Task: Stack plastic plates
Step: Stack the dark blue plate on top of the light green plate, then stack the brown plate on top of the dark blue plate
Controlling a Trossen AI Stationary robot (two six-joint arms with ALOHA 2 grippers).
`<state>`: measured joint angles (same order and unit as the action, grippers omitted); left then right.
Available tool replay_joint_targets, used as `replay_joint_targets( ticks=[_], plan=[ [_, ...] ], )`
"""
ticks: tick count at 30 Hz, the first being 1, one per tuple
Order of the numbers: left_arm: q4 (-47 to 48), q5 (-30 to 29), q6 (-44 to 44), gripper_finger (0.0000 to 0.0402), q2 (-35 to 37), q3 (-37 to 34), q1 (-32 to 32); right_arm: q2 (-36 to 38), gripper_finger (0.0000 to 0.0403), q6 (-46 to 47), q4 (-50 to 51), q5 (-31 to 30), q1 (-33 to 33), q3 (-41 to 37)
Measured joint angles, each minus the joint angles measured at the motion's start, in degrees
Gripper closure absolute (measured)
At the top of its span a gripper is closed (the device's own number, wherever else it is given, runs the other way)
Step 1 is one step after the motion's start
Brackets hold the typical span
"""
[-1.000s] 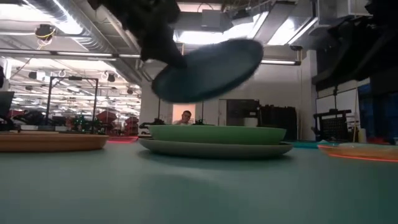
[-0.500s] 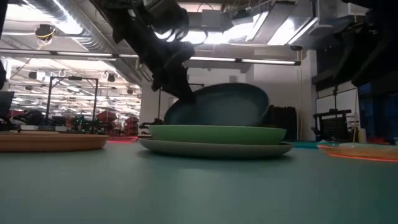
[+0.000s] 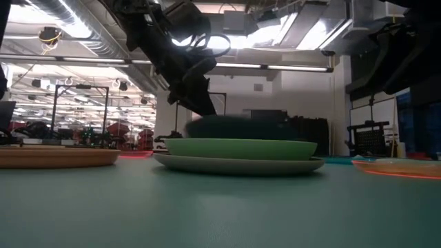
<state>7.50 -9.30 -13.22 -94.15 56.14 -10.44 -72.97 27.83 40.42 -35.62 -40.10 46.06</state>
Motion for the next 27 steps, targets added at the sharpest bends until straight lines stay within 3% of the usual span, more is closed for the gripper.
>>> replay_joint_targets(
  ticks=[7, 15, 27],
  plan=[
    [4.27, 1.19, 0.39, 0.0302, 3.85, -0.02, 1.10, 0.00, 0.0224, -0.02, -0.06, -0.09, 0.00, 0.00],
    [14.92, 1.54, 0.68, 0.0301, 10.50, -0.02, 9.67, 0.00, 0.0224, -0.19, -0.92, -1.44, 0.00, 0.00],
    [30.63, 0.87, -17.12, 0.0301, 9.45, -0.02, 23.67, 0.00, 0.0224, -1.34, -2.36, -1.49, 0.00, 0.00]
  ],
)
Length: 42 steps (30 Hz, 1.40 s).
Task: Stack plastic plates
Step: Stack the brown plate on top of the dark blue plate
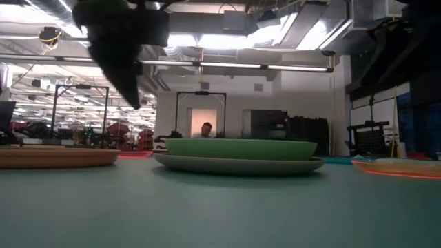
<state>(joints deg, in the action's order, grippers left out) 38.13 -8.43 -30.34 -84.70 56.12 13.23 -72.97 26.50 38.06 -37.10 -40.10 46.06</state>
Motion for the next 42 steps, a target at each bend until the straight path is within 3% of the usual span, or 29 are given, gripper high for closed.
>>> replay_joint_targets(
  ticks=[5, 12, 24, 32, 42],
  plan=[
    [5.16, -1.69, -9.98, 0.0301, -0.05, -0.06, 3.41, 0.00, 0.0224, -1.55, -0.77, -0.05, 0.00, 0.00],
    [5.23, -0.24, -17.51, 0.0301, -0.05, -3.38, 6.25, 0.00, 0.0224, -2.86, -0.74, -2.77, 0.00, 0.00],
    [3.89, -0.46, -20.53, 0.0301, -0.05, -9.36, 6.32, 0.00, 0.0224, -2.84, -0.74, -2.85, 0.00, 0.00],
    [-3.33, 1.49, -20.22, 0.0301, -0.03, -14.04, 6.32, 0.00, 0.0224, -2.84, -0.72, -3.41, 0.00, 0.00],
    [-2.27, 2.17, -18.33, 0.0301, -0.07, -13.46, 6.25, 0.00, 0.0224, -2.83, -0.72, -3.91, 0.00, 0.00]
  ],
)
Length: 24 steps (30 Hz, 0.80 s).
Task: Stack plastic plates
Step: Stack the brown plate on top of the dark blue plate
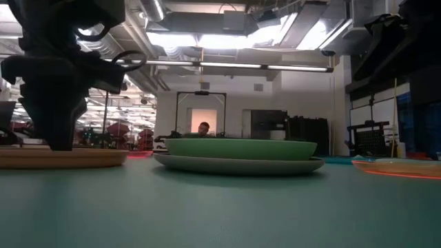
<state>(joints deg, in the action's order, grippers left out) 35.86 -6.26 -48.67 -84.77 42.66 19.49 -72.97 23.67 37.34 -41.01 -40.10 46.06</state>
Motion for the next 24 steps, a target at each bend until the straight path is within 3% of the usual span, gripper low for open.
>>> replay_joint_targets(
  ticks=[6, 10, 24],
  plan=[
    [6.95, -0.19, 1.61, 0.0301, 0.00, 5.21, 0.20, 0.00, 0.0224, -0.01, 0.02, 0.00, 0.02, 0.00],
    [5.30, 1.49, 3.41, 0.0301, 0.02, 6.56, 1.62, 0.00, 0.0224, -0.01, 0.00, 0.00, 0.00, 0.00],
    [-3.68, 1.38, 2.74, 0.0301, 0.02, -2.43, 3.21, 0.00, 0.0224, -0.03, 0.02, -0.07, 0.00, 0.00]
  ],
)
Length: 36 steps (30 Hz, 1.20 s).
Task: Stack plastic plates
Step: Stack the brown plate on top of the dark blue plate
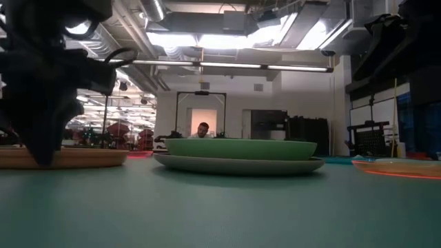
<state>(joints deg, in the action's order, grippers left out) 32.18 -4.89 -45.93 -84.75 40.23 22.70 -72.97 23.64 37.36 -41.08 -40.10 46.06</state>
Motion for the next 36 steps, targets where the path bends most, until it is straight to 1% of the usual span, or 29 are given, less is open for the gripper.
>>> replay_joint_targets(
  ticks=[3, 6, 10, 13, 14, 19, 24, 27, 32, 36],
  plan=[
    [-0.37, -0.55, 0.00, 0.0302, 0.00, -0.64, -0.02, -0.01, 0.0224, 0.00, 0.00, -0.04, 0.00, 0.00],
    [-0.63, -0.57, 0.80, 0.0314, 0.02, -0.70, -0.02, 0.00, 0.0224, 0.01, 0.00, -0.09, 0.00, 0.00],
    [-2.60, -0.31, 3.27, 0.0352, 0.02, -0.81, -0.02, 0.00, 0.0224, -0.09, 0.00, -0.77, 0.00, 0.00],
    [-2.49, -0.61, 4.55, 0.0386, 0.07, -0.77, -0.02, 0.00, 0.0224, -0.08, 0.00, -1.71, 0.00, 0.00],
    [-2.35, -0.65, 4.55, 0.0391, 0.13, -0.73, -0.02, -0.02, 0.0224, -0.07, 0.00, -1.85, 0.00, 0.00],
    [3.16, -2.19, 4.73, 0.0389, -0.02, 2.20, 0.00, -0.02, 0.0224, -0.07, 0.02, -1.84, 0.00, 0.00],
    [12.24, -4.87, 6.05, 0.0396, -0.02, 9.18, -0.02, -0.01, 0.0224, -0.07, 0.02, -1.84, 0.00, 0.00],
    [15.78, -7.88, 8.11, 0.0397, -0.02, 13.36, 0.02, -0.02, 0.0224, -0.07, 0.02, -1.84, 0.00, 0.00],
    [14.57, -13.90, 15.09, 0.0395, -0.02, 18.89, 0.02, -0.01, 0.0224, -0.05, 0.00, -1.84, 0.00, 0.00],
    [9.65, -17.49, 21.98, 0.0394, -0.02, 20.75, -0.37, 0.00, 0.0224, -0.04, 0.00, -1.84, 0.00, 0.00]
  ],
)
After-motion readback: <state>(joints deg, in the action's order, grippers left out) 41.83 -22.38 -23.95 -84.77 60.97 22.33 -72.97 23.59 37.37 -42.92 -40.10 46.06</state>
